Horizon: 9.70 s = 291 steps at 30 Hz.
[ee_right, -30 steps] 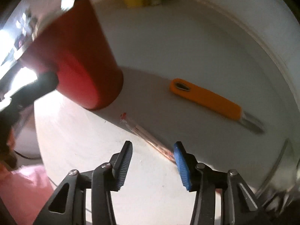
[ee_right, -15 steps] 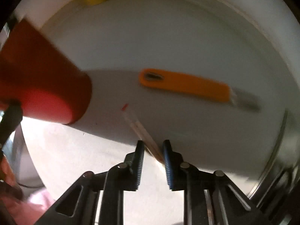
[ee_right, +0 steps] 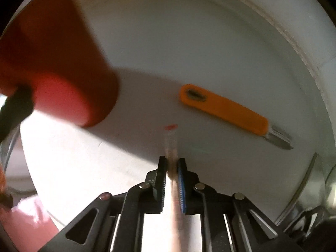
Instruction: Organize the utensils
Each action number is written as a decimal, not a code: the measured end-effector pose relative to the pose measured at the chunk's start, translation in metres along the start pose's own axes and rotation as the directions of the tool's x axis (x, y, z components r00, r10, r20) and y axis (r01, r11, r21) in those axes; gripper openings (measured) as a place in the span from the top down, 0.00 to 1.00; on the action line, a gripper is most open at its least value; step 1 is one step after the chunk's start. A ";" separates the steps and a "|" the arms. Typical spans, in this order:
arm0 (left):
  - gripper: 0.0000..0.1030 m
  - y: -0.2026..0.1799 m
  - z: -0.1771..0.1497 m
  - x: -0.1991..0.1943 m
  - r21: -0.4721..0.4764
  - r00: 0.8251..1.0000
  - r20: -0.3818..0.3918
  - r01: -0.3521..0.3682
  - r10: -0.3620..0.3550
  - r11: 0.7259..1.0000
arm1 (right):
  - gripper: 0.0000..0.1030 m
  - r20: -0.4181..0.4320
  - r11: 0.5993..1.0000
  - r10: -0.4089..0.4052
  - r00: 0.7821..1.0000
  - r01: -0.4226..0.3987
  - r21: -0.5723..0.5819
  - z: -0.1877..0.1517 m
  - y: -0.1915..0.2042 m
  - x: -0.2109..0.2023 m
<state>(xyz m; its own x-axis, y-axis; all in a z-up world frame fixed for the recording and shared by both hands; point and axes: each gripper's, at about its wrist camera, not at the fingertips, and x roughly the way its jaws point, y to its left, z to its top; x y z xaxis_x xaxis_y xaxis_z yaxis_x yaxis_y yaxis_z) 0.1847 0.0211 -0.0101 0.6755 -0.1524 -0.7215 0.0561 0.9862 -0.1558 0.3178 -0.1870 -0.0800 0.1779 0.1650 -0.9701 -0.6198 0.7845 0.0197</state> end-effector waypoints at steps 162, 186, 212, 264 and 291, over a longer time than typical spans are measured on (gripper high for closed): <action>0.17 0.028 0.007 -0.004 0.027 0.999 0.045 0.003 -0.004 1.000 | 0.76 0.665 0.977 0.153 0.731 -0.212 0.008 0.015 0.073 -0.202; 0.16 0.015 -0.008 -0.008 0.029 1.000 0.026 -0.007 0.006 1.000 | 0.52 0.555 0.973 0.222 0.802 -0.221 -0.069 0.021 0.082 -0.166; 0.16 0.013 -0.005 -0.011 -0.040 0.999 0.048 0.007 -0.006 0.999 | 0.00 0.578 0.966 0.011 0.816 -0.157 0.203 -0.075 -0.042 -0.174; 0.15 0.030 0.009 0.006 0.129 0.995 0.015 0.099 -0.102 0.987 | 0.59 0.121 0.997 -0.047 0.991 0.039 0.068 0.005 0.009 -0.003; 0.15 0.018 0.026 0.029 0.165 0.999 0.009 0.043 -0.046 0.985 | 0.89 0.478 0.955 -0.076 0.875 -0.074 0.288 -0.072 -0.023 -0.109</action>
<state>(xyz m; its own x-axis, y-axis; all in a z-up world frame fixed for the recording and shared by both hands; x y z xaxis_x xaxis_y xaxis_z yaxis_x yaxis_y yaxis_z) 0.2240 0.0364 -0.0161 0.6791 -0.1965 -0.7073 0.2056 0.9759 -0.0738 0.2572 -0.2661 0.0073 0.5685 0.3703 -0.7346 -0.3846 0.9090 0.1606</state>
